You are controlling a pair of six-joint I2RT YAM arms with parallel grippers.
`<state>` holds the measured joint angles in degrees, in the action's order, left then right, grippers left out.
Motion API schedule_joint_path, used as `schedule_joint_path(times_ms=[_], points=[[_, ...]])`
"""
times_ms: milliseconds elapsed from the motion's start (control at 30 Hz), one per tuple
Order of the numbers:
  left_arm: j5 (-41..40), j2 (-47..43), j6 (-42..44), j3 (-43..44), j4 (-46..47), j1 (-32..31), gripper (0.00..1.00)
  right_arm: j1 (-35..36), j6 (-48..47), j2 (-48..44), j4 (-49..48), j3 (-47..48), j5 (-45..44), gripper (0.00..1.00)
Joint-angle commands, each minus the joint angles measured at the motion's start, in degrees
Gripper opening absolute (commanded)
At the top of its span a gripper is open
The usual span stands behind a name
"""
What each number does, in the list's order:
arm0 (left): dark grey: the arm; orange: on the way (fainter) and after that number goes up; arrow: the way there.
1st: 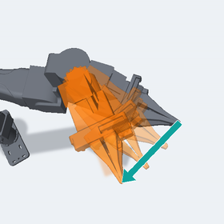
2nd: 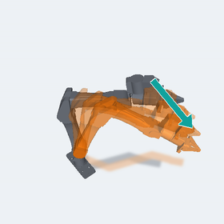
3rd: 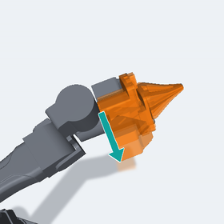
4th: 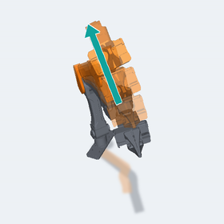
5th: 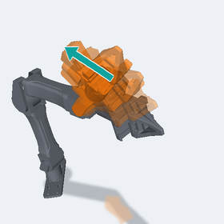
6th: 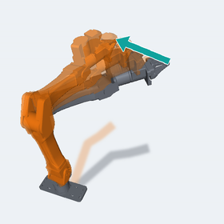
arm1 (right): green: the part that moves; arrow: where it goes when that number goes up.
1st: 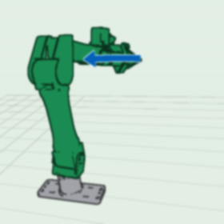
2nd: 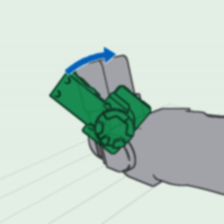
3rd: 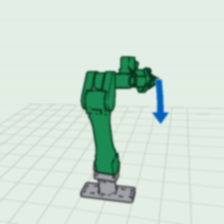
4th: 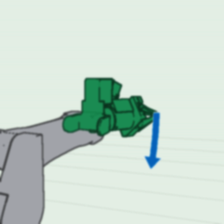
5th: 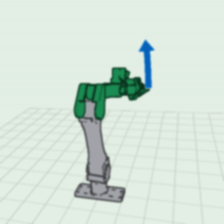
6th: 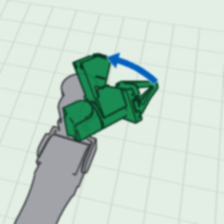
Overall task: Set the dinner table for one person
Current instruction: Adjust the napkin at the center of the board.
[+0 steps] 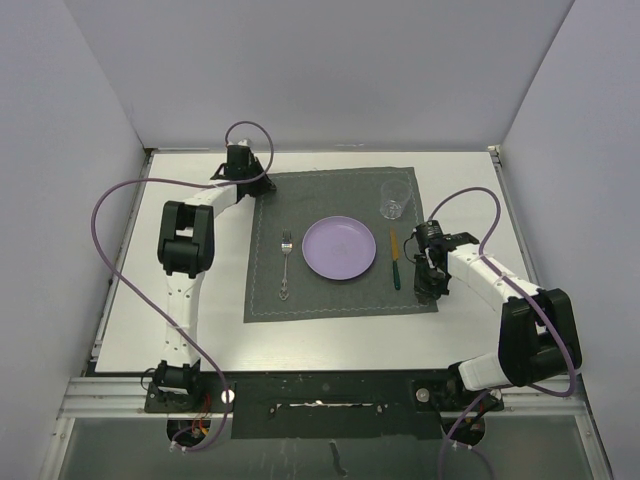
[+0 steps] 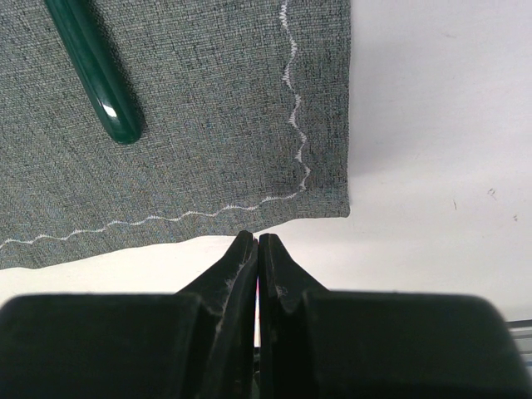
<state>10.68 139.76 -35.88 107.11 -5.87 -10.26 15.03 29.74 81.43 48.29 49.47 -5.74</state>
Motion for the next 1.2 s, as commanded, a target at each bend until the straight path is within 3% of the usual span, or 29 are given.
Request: schedule_joint_path(times_ms=[0, 1167], points=[[-1.06, 1.77, -0.04, 3.47, -0.92, 0.46, 0.00, -0.41, -0.56, 0.41, 0.22, 2.21, -0.16, 0.00], [-1.27, 7.22, 0.19, 11.72, -6.25, 0.96, 0.00, -2.01, -0.73, 0.31, 0.82, 2.47, 0.24, 0.00]])
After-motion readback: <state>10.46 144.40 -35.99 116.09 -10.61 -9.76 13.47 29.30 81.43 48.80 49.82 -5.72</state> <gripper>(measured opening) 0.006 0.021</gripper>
